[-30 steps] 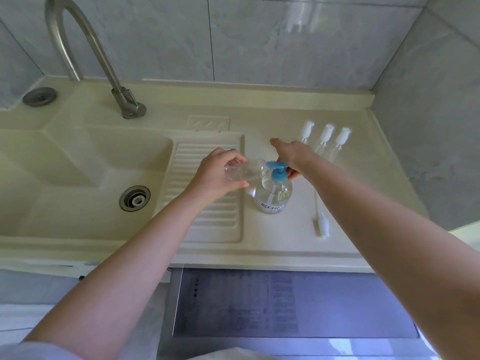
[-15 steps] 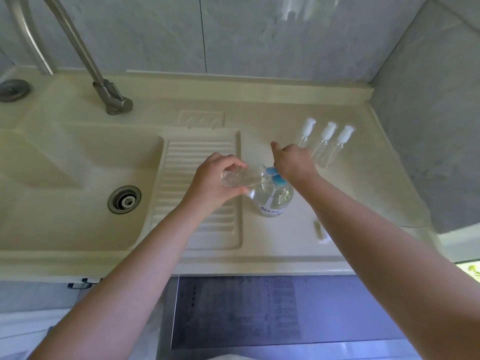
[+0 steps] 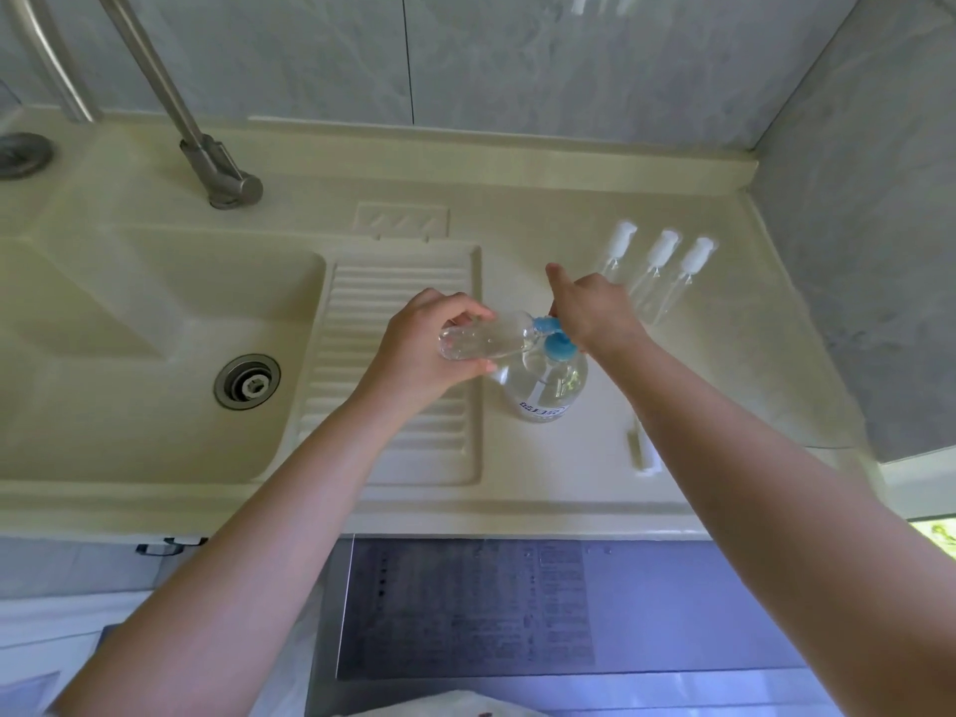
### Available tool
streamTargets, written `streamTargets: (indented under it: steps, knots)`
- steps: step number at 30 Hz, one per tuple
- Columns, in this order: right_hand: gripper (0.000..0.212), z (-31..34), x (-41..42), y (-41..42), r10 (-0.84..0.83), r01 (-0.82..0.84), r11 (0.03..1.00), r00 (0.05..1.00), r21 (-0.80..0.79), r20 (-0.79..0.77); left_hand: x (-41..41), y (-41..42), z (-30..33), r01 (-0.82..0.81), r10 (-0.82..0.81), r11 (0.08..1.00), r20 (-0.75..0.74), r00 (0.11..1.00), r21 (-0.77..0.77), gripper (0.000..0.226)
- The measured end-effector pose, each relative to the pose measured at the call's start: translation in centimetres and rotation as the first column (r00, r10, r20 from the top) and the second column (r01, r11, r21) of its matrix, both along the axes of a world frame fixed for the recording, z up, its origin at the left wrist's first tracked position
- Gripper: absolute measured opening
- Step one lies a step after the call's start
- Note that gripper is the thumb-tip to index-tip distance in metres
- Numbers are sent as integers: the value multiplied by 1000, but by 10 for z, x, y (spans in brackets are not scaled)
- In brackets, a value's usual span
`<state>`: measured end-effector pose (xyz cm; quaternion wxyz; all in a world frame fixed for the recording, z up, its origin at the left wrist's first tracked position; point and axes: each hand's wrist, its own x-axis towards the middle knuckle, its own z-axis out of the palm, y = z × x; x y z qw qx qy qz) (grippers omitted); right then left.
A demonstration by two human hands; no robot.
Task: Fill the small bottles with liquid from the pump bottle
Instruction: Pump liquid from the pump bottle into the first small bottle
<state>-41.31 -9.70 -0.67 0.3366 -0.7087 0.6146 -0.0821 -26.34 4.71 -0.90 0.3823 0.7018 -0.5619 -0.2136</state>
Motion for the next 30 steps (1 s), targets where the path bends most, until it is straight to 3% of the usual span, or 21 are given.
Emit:
streamTargets:
  steps: [4,13,18,21,24,30]
  knots:
    - [57,-4,2,2,15,-15,999,1000,-38,1,-1,-1,0,-12,12,1000,-5,1000,1,48]
    - [71,10,-2,-3,50,-48,998,998,49,-44,-3,-1,2,-25,25,1000,6,1000,6,51]
    - [43,-5,3,1,10,-12,998,999,-64,-35,-3,-2,0,-29,29,1000,-3,1000,7,49]
    - [47,-9,4,4,-38,38,995,999,-94,3,-4,-2,1,-22,23,1000,-6,1000,15,48]
    - [60,-3,0,5,-78,80,996,996,-26,51,-5,-1,2,-27,27,1000,-22,999,16,49]
    - [65,16,-3,4,1,-3,997,1000,72,23,-6,0,3,-48,48,999,-26,999,10,51]
